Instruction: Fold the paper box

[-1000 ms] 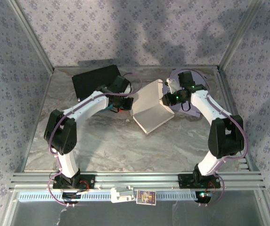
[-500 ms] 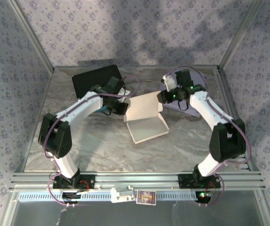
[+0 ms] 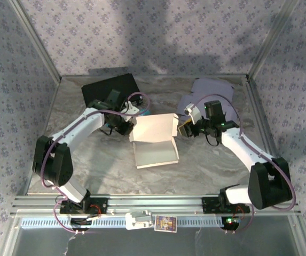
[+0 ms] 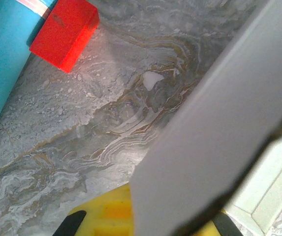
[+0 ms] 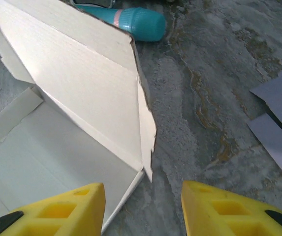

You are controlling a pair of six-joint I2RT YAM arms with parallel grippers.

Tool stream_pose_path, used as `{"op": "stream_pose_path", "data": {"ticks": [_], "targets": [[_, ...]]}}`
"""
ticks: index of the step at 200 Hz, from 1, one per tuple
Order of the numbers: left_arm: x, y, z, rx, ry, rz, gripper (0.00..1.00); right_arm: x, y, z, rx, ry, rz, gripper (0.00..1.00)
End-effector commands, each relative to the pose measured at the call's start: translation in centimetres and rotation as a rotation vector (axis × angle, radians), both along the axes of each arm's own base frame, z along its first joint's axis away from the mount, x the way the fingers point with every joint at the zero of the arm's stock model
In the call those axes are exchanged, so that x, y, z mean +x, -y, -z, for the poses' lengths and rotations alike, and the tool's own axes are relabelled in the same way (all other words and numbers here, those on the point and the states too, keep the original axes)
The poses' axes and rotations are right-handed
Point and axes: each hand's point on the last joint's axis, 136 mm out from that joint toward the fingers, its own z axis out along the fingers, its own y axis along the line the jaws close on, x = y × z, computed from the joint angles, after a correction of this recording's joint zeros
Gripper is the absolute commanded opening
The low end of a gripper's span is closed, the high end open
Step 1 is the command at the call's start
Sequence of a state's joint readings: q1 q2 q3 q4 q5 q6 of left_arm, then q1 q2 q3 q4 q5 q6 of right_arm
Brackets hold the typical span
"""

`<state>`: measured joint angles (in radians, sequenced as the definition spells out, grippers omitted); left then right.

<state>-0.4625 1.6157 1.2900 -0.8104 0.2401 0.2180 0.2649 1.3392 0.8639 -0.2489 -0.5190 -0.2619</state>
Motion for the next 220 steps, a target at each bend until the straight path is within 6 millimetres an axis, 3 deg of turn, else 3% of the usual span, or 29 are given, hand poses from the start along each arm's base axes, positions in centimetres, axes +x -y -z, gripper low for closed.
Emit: {"op": "stream_pose_path", "data": {"ticks": [1,22,45,71,101,129,157,185,220], "targets": [[0.9,0.1,-0.9,-0.011,0.016,0.045,0.0,0.6,-1.0,-0.8,0.015,0.061,-0.078,0.47],[1.2,0.2,-0.9,-0.011,0.023,0.049,0.0,1.7,-0.9,-0.3,0.021,0.055,-0.066,0.48],[1.4,0.2,-0.9,-0.011,0.017,0.041,0.0,2.1,-1.8,-1.4,0.096,0.016,-0.112,0.49],[1.6,0.2,-0.7,-0.004,0.002,0.019,0.0,0.1,-3.4,-2.5,0.089,0.005,-0.174,0.49],[1.9,0.2,-0.7,-0.009,0.017,-0.002,0.0,-1.5,-2.5,-0.9,0.06,-0.035,-0.152,0.48],[1.9,0.2,-0.9,-0.006,0.03,0.009,0.0,-0.6,-1.5,0.0,0.043,-0.024,-0.085,0.49],[2.1,0.3,-0.8,-0.004,0.025,0.01,0.0,0.4,-2.3,-0.4,0.043,-0.03,-0.108,0.48],[2.3,0.3,-0.7,-0.001,0.024,0.001,0.0,0.7,-2.7,0.2,0.034,-0.044,-0.116,0.43],[2.5,0.2,-0.7,0.0,0.026,-0.01,0.0,1.5,-3.0,0.2,0.032,-0.059,-0.11,0.27]]}}
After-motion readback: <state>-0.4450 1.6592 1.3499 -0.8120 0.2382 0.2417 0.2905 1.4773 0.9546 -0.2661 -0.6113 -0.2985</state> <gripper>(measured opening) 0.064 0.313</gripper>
